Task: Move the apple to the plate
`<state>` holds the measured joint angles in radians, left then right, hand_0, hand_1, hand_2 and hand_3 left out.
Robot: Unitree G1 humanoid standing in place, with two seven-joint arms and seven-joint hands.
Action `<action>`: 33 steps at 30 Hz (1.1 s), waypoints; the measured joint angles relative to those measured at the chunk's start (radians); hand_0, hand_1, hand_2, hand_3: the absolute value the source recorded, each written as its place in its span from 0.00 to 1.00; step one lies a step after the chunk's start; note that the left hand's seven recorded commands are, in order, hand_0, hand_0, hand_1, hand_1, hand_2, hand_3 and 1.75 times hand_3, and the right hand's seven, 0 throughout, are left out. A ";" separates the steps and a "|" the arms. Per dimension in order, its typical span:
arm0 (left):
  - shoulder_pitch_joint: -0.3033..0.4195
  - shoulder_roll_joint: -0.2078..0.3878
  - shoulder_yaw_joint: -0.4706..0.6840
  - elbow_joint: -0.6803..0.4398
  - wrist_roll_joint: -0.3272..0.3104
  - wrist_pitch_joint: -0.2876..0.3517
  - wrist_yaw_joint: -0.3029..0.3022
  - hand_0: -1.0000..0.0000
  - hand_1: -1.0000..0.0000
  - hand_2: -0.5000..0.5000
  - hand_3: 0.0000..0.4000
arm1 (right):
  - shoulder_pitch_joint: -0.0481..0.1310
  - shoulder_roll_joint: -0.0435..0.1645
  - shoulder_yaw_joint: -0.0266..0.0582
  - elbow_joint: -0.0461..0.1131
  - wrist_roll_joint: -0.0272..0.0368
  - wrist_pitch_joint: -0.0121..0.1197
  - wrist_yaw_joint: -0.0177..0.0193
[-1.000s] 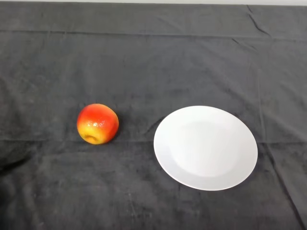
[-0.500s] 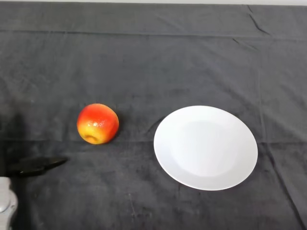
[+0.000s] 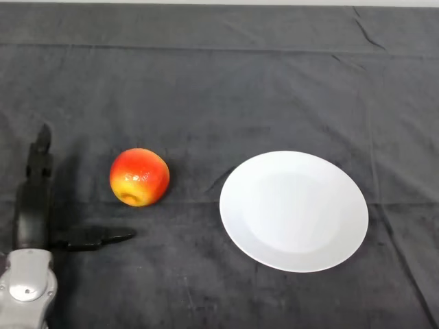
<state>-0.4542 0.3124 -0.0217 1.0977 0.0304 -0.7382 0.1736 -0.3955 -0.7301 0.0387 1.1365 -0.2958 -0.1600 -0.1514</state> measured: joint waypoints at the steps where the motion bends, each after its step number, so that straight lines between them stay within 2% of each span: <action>1: 0.000 -0.003 -0.007 0.000 0.000 0.000 -0.003 1.00 1.00 0.50 0.00 | 0.000 0.000 0.0000 0.000 0.0000 0.000 0.0000; 15: -0.036 -0.027 -0.058 0.000 0.010 0.007 -0.029 1.00 1.00 0.50 0.00 | 0.000 -0.001 -0.0002 0.000 0.0000 0.000 0.0001; 22: -0.054 -0.033 -0.083 0.001 0.012 0.052 -0.041 1.00 1.00 0.50 0.00 | 0.000 -0.002 -0.0002 -0.001 0.0001 0.000 0.0001; 23: -0.056 -0.033 -0.083 0.001 0.012 0.058 -0.042 1.00 0.98 0.51 0.02 | 0.000 -0.002 -0.0002 -0.001 0.0000 0.000 0.0001; 25: -0.065 -0.033 -0.086 0.002 0.012 0.075 -0.046 1.00 0.86 0.57 0.14 | 0.000 -0.002 -0.0003 -0.001 0.0000 0.000 0.0001; 26: -0.072 -0.033 -0.089 0.003 0.013 0.085 -0.048 1.00 0.75 0.63 0.25 | 0.000 -0.002 -0.0003 -0.001 0.0000 0.000 0.0001; 27: -0.076 -0.034 -0.092 0.003 0.013 0.093 -0.050 0.90 0.47 0.72 0.53 | 0.000 -0.002 -0.0003 -0.001 0.0002 0.000 0.0001; 28: -0.080 -0.034 -0.097 0.004 0.013 0.100 -0.051 0.82 0.42 0.70 0.58 | 0.000 -0.002 -0.0003 -0.001 0.0002 0.000 0.0002; 29: -0.086 -0.034 -0.107 0.004 0.013 0.111 -0.052 0.66 0.26 0.70 0.74 | 0.000 -0.002 -0.0003 -0.001 0.0000 0.000 0.0002; 30: -0.089 -0.034 -0.117 0.004 0.013 0.118 -0.053 0.58 0.21 0.68 0.79 | 0.000 -0.002 -0.0003 -0.001 0.0000 0.000 0.0002; 32: -0.093 -0.038 -0.121 0.004 0.012 0.127 -0.057 0.25 0.09 0.58 0.91 | 0.000 -0.002 -0.0003 -0.001 0.0000 0.000 0.0002; 33: -0.097 -0.039 -0.121 0.004 0.012 0.131 -0.057 0.16 0.07 0.55 0.93 | 0.000 -0.002 -0.0003 -0.001 0.0000 0.000 0.0002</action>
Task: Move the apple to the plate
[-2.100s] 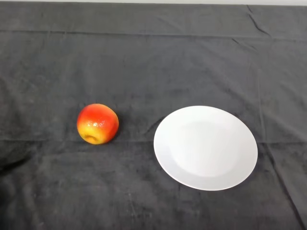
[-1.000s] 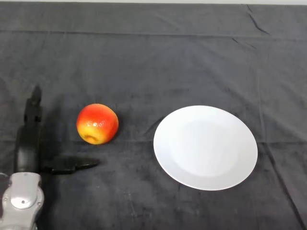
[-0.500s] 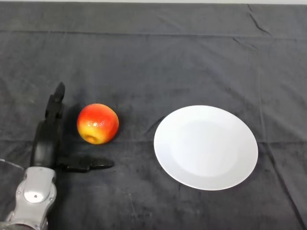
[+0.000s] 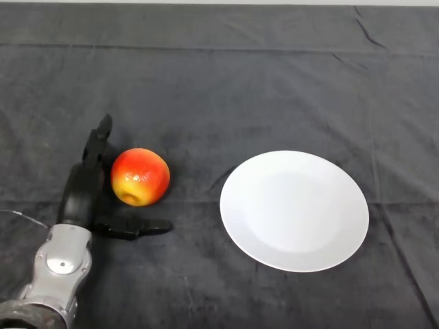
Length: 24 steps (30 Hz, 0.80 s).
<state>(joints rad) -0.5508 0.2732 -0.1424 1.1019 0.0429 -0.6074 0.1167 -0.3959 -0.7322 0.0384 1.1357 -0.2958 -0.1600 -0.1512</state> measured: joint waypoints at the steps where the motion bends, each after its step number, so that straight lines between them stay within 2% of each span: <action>1: -0.007 0.000 0.000 0.001 0.000 0.010 0.000 0.00 0.02 0.49 1.00 | 0.000 0.000 0.0000 0.000 0.0000 0.000 0.0000; 5: -0.029 0.000 -0.001 0.001 0.000 0.035 -0.001 0.00 0.00 0.50 1.00 | 0.000 -0.001 -0.0001 0.000 0.0000 0.000 0.0001; 24: -0.062 0.014 -0.005 0.001 0.000 0.072 -0.044 0.00 0.00 0.50 1.00 | 0.000 -0.001 -0.0002 0.000 0.0000 0.000 0.0001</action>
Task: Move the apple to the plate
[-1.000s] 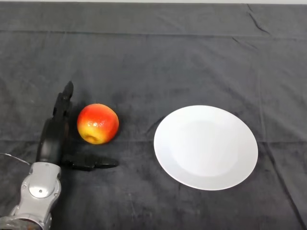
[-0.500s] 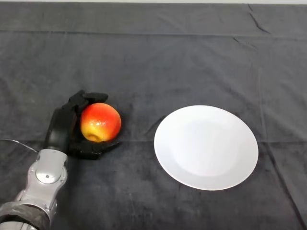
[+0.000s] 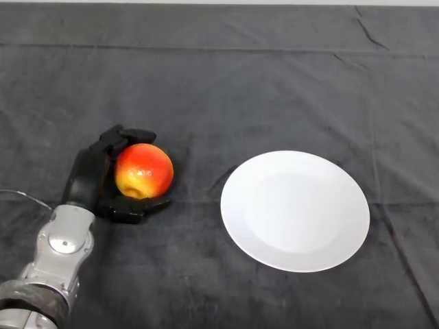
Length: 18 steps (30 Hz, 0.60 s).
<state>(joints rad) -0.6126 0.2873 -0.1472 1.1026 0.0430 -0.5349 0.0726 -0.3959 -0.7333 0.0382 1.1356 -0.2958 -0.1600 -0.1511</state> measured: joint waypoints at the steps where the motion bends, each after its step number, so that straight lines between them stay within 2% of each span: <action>1: -0.001 0.000 0.000 0.000 0.000 0.000 0.000 0.00 0.00 0.50 1.00 | 0.000 0.000 0.0000 0.000 0.0000 0.000 0.0000; 10: -0.005 -0.001 -0.001 0.000 0.010 -0.009 0.013 0.00 0.00 0.50 1.00 | 0.000 0.000 -0.0001 0.000 0.0000 0.000 0.0000; 18: -0.033 -0.022 -0.041 0.000 0.054 -0.058 0.048 0.00 0.00 0.50 1.00 | 0.000 0.000 -0.0001 0.000 -0.0002 0.000 0.0000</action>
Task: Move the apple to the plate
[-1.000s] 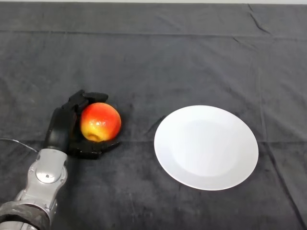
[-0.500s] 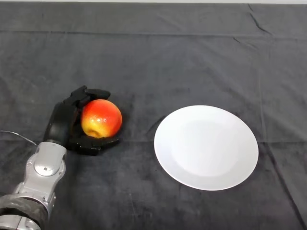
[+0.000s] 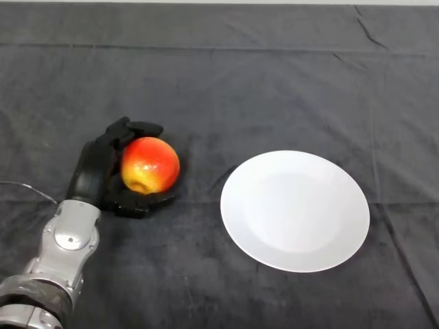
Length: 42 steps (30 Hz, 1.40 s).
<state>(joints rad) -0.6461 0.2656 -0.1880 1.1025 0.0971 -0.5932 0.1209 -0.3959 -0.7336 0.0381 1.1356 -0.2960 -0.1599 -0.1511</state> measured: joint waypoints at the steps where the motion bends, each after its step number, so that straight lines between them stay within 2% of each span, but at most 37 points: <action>1: -0.009 -0.008 -0.001 0.000 0.005 -0.008 0.005 0.00 0.00 0.50 1.00 | 0.000 0.000 0.0000 0.000 0.0000 0.000 0.0000; 10: -0.083 -0.055 -0.048 0.000 0.049 -0.057 0.036 0.00 0.00 0.50 1.00 | -0.001 0.000 -0.0001 -0.001 0.0003 0.000 0.0000; 18: -0.085 -0.092 -0.134 0.000 0.084 -0.067 0.058 0.00 0.00 0.50 1.00 | -0.001 -0.002 -0.0002 -0.001 0.0000 0.000 0.0000; 28: -0.097 -0.136 -0.259 0.000 0.083 -0.067 0.069 0.00 0.00 0.50 1.00 | -0.002 -0.002 -0.0003 -0.001 0.0004 -0.001 0.0000; 36: -0.121 -0.139 -0.380 0.000 0.070 -0.043 0.051 0.00 0.00 0.50 1.00 | -0.002 -0.003 -0.0002 -0.001 0.0003 -0.001 0.0000; 42: -0.138 -0.150 -0.444 -0.001 0.042 0.000 0.023 0.00 0.00 0.50 1.00 | -0.002 -0.003 -0.0003 -0.001 0.0003 -0.001 0.0000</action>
<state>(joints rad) -0.7838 0.1153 -0.6319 1.1014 0.1395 -0.5928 0.1439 -0.3983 -0.7365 0.0378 1.1346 -0.2957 -0.1607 -0.1511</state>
